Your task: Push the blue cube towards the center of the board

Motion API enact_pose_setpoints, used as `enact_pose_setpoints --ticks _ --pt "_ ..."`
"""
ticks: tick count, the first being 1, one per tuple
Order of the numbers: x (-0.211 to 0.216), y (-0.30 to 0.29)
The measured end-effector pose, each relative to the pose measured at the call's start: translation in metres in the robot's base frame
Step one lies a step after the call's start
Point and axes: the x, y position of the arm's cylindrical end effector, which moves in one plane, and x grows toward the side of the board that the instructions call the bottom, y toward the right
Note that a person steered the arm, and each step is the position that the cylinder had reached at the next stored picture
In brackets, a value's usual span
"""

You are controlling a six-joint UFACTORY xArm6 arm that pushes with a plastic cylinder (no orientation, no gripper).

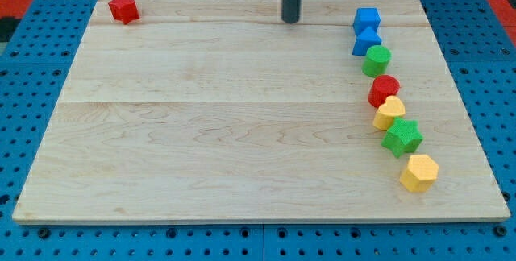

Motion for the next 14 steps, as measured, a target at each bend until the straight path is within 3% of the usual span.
enact_pose_setpoints --ticks 1,2,4,5,11,14 --pt "-0.018 0.039" --pt "-0.066 0.048" --pt "-0.067 0.146" --pt "-0.067 0.166" --pt "0.018 0.111" --pt "0.032 0.058"
